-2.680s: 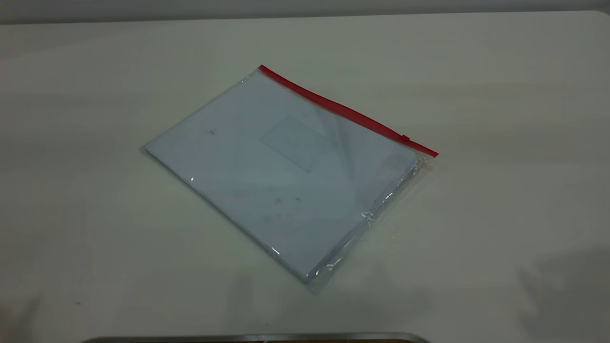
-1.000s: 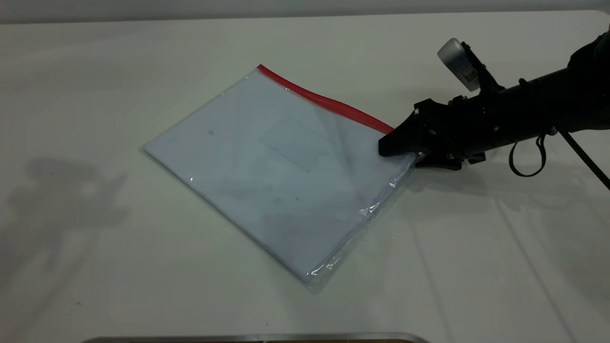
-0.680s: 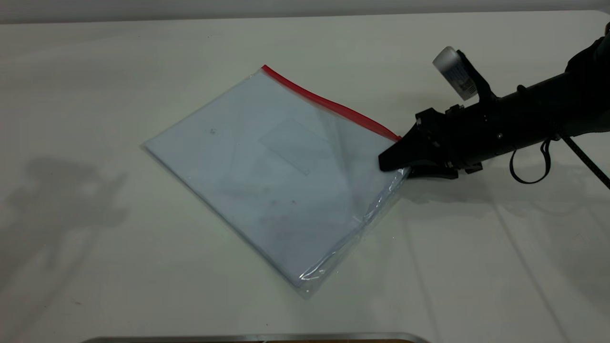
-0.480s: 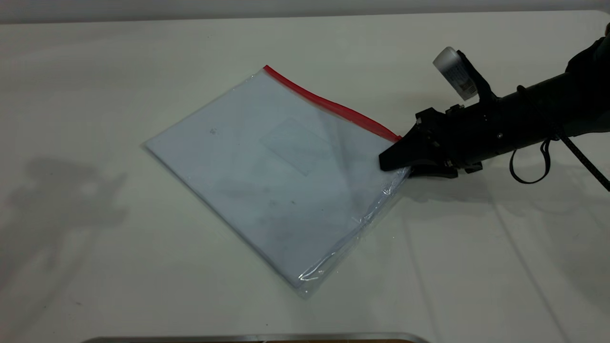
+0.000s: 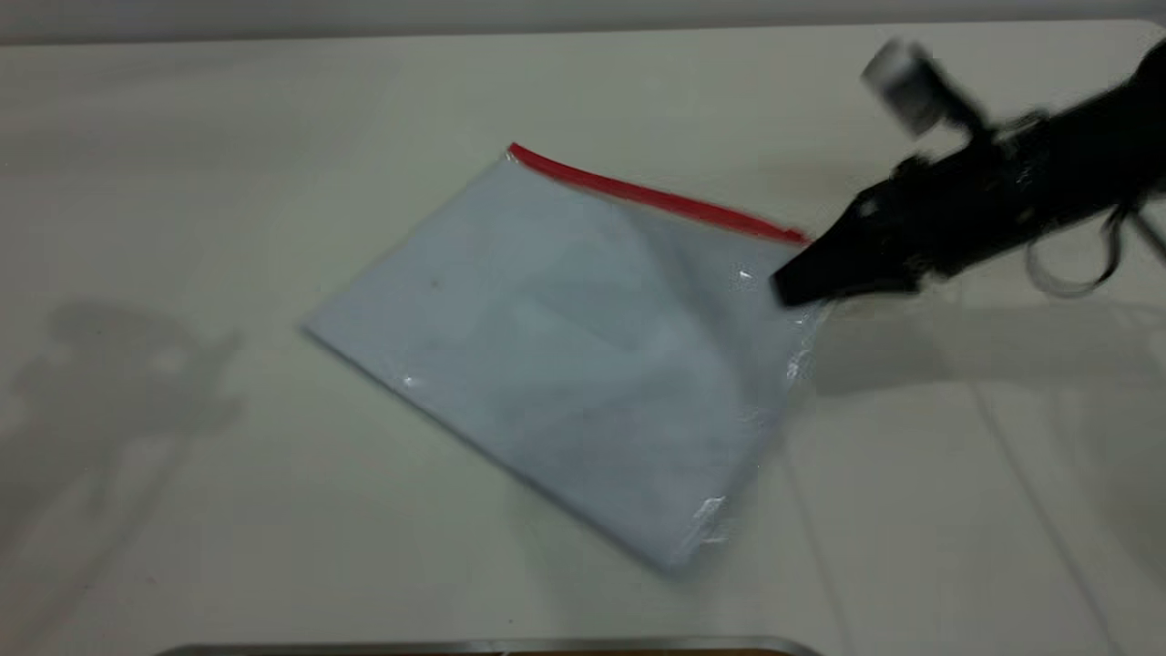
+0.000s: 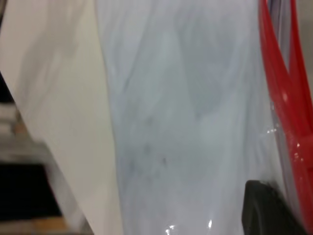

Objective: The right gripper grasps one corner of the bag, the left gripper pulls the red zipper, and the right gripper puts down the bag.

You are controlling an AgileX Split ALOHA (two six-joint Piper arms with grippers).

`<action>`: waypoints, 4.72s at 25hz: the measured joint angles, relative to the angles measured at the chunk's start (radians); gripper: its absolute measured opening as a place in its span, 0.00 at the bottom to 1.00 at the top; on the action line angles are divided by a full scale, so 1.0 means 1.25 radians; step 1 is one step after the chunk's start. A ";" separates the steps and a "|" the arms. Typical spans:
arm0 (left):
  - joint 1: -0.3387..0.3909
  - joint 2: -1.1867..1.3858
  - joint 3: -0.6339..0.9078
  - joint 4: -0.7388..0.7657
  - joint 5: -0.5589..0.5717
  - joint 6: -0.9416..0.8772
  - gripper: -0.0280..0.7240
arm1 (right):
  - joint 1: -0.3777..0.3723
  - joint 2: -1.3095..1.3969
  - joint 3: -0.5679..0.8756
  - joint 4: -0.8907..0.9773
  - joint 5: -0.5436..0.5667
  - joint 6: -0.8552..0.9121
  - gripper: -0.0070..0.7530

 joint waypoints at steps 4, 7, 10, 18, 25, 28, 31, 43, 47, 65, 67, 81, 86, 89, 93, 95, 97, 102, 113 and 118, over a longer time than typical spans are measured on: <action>0.000 0.000 0.000 0.000 0.000 0.000 0.72 | -0.028 -0.098 -0.061 0.003 -0.056 0.038 0.06; 0.000 0.000 0.000 0.000 0.000 0.000 0.72 | 0.006 -0.118 -0.133 0.107 -0.066 0.040 0.06; 0.000 0.000 0.000 0.000 -0.001 0.000 0.72 | 0.092 -0.118 -0.155 0.087 -0.029 0.046 0.06; -0.014 0.043 -0.002 -0.048 -0.015 0.054 0.72 | 0.155 -0.139 -0.192 -0.290 0.008 0.199 0.06; -0.126 0.185 -0.058 -0.294 -0.063 0.341 0.72 | 0.183 -0.161 -0.306 -0.292 0.015 0.221 0.06; -0.153 0.260 -0.128 -0.400 -0.060 0.466 0.72 | 0.213 -0.161 -0.310 -0.306 0.066 0.224 0.06; -0.160 0.343 -0.208 -0.452 0.018 0.580 0.72 | 0.241 -0.161 -0.311 -0.341 0.094 0.225 0.06; -0.163 0.593 -0.389 -0.458 0.267 0.720 0.72 | 0.253 -0.145 -0.313 -0.369 -0.045 0.175 0.06; -0.167 0.651 -0.431 -0.458 0.300 0.727 0.72 | 0.261 -0.112 -0.313 -0.353 -0.023 0.157 0.06; -0.230 0.781 -0.516 -0.446 0.364 0.727 0.70 | 0.269 -0.107 -0.313 -0.311 -0.008 0.128 0.06; -0.230 0.784 -0.516 -0.454 0.364 0.727 0.68 | 0.269 -0.107 -0.313 -0.310 -0.007 0.128 0.06; -0.230 0.784 -0.517 -0.483 0.362 0.729 0.46 | 0.269 -0.107 -0.313 -0.305 -0.009 0.126 0.06; -0.230 0.784 -0.517 -0.495 0.365 0.754 0.31 | 0.269 -0.107 -0.313 -0.303 -0.016 0.126 0.06; -0.230 0.784 -0.517 -0.497 0.367 0.763 0.24 | 0.269 -0.107 -0.313 -0.302 -0.017 0.126 0.06; -0.230 0.784 -0.517 -0.506 0.367 0.769 0.20 | 0.269 -0.114 -0.313 -0.305 -0.018 0.115 0.06; -0.230 0.784 -0.517 -0.510 0.362 0.769 0.18 | 0.269 -0.116 -0.313 -0.307 -0.020 0.112 0.06; -0.230 0.784 -0.517 -0.510 0.356 0.770 0.17 | 0.269 -0.116 -0.313 -0.307 -0.023 0.112 0.06; -0.227 0.784 -0.517 -0.513 0.353 0.770 0.16 | 0.267 -0.116 -0.313 -0.303 -0.033 0.111 0.06; -0.204 0.784 -0.520 -0.530 0.339 0.783 0.16 | 0.219 -0.116 -0.313 -0.262 -0.017 0.109 0.06; -0.189 0.784 -0.521 -0.533 0.325 0.787 0.16 | 0.189 -0.116 -0.313 -0.248 -0.003 0.108 0.06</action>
